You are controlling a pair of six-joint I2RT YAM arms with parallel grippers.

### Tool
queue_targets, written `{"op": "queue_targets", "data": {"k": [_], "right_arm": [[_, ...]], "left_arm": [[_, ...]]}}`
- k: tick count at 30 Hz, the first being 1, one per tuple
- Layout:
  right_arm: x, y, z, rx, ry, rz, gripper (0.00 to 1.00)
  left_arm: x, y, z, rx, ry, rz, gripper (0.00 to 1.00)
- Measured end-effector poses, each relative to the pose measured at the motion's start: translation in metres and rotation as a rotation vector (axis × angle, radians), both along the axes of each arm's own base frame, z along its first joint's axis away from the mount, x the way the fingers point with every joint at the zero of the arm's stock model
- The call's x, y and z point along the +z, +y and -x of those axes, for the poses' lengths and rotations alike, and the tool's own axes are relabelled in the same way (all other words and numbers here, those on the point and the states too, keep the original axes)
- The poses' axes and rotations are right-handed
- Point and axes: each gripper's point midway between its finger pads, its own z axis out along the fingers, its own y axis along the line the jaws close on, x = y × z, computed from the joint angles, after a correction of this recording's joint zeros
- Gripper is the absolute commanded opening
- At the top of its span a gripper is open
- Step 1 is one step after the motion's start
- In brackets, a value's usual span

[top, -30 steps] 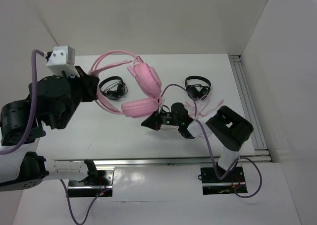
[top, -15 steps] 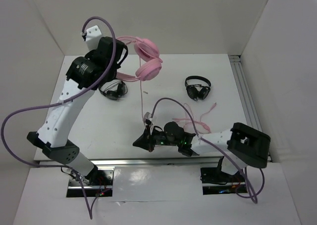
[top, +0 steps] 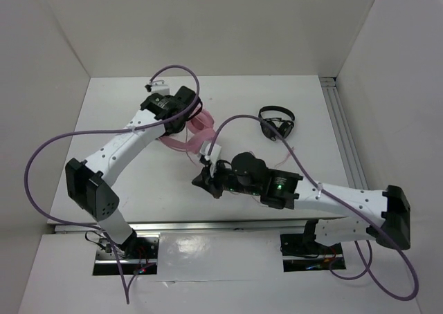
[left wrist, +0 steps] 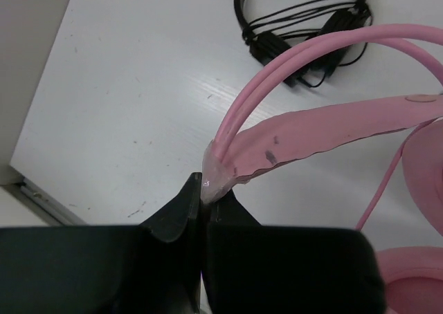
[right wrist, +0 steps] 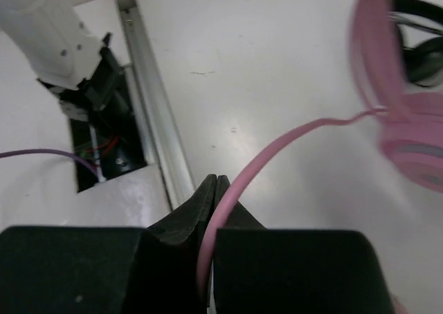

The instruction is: Wrap the headphones

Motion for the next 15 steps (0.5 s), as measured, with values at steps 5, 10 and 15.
{"op": "queue_targets", "data": {"k": [5,10,15], "right_arm": [[0.037,-0.043,-0.034,-0.232,-0.121,0.087,0.0],[0.033,-0.089,-0.06,-0.443,-0.205,0.244,0.0],[0.032,-0.121,-0.079,-0.603,-0.289,0.344,0.04]], "left_arm": [[-0.037,0.004,0.017,-0.081,0.154,-0.094,0.0],[-0.08,-0.024,0.05,-0.321,0.346,-0.098,0.0],[-0.102,-0.064,0.084,-0.573,0.398,-0.017,0.0]]}}
